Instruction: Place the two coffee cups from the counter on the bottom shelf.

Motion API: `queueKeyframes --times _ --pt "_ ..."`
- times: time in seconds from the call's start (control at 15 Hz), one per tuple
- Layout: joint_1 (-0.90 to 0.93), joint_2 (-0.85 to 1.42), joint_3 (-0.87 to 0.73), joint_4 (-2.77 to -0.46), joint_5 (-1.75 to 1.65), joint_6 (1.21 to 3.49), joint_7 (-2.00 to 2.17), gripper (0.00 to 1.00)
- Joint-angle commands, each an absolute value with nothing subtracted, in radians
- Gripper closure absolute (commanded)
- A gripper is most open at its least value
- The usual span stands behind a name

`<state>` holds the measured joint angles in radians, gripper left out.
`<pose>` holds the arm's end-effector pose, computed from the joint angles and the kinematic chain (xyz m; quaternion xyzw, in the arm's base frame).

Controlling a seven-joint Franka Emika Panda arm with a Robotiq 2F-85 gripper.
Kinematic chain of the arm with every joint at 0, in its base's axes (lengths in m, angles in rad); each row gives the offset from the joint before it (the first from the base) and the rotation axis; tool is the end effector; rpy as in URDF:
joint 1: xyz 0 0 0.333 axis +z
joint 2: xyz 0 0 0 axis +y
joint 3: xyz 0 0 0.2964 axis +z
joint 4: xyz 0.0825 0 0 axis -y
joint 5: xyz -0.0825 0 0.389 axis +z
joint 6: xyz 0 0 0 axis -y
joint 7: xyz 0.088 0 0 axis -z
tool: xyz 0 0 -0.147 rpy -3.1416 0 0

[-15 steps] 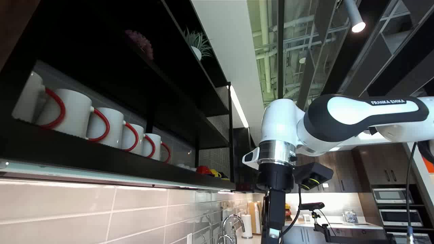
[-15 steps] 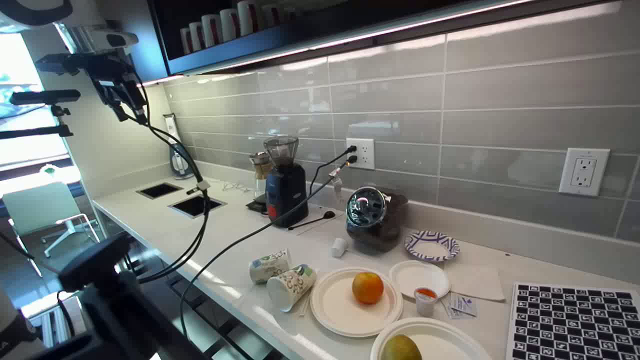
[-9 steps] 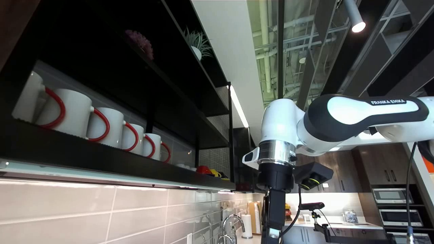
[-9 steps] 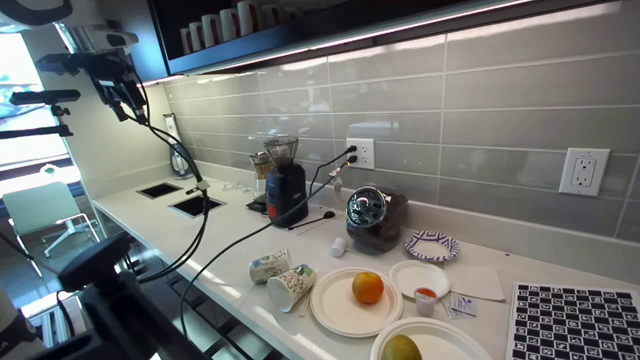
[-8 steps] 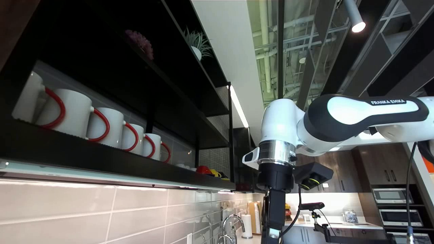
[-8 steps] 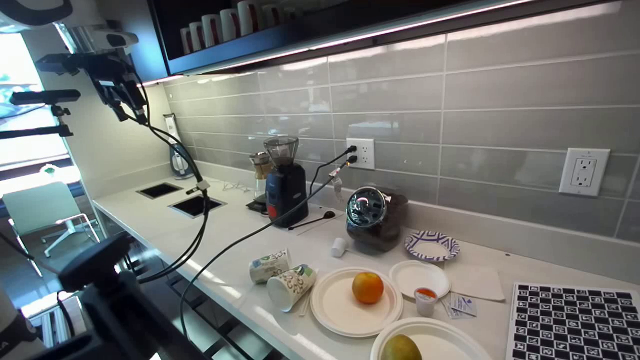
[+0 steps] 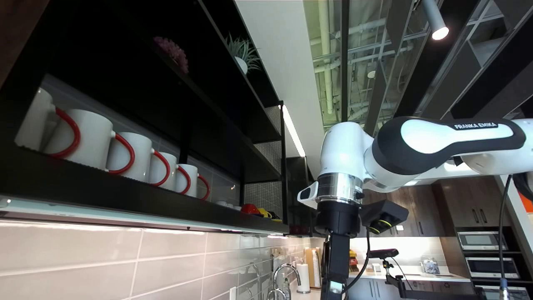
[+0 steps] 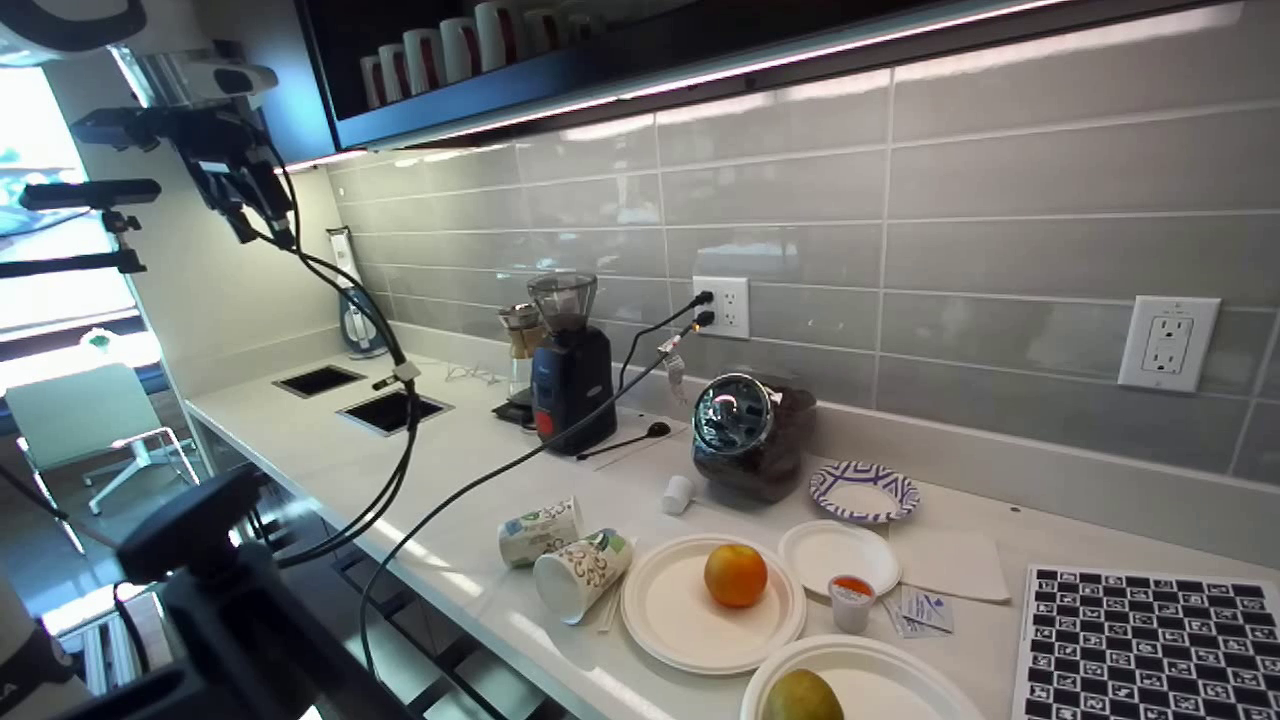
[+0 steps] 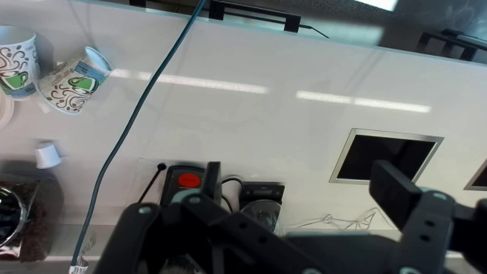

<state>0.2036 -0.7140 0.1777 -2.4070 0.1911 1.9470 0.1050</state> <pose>0.3523 0.1684 0.5206 -0.9868 -0.0989 -0.1127 0.0612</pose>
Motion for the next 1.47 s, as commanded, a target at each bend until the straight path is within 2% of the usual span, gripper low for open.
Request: queueKeyframes --times 0.0,0.47,0.93,1.0,1.4 --pt "0.139 -0.708 0.158 -2.454 0.198 2.023 0.167 0.0" --pt "0.0 -0.673 -0.019 -2.631 0.164 2.249 0.055 0.0" --pt "-0.102 -0.51 -0.259 -2.656 0.162 2.282 -0.194 0.0" --pt "-0.101 -0.566 -0.222 -2.666 0.166 2.255 -0.151 0.0" --pt "-0.105 -0.552 -0.219 -2.665 0.165 2.257 -0.162 0.0"
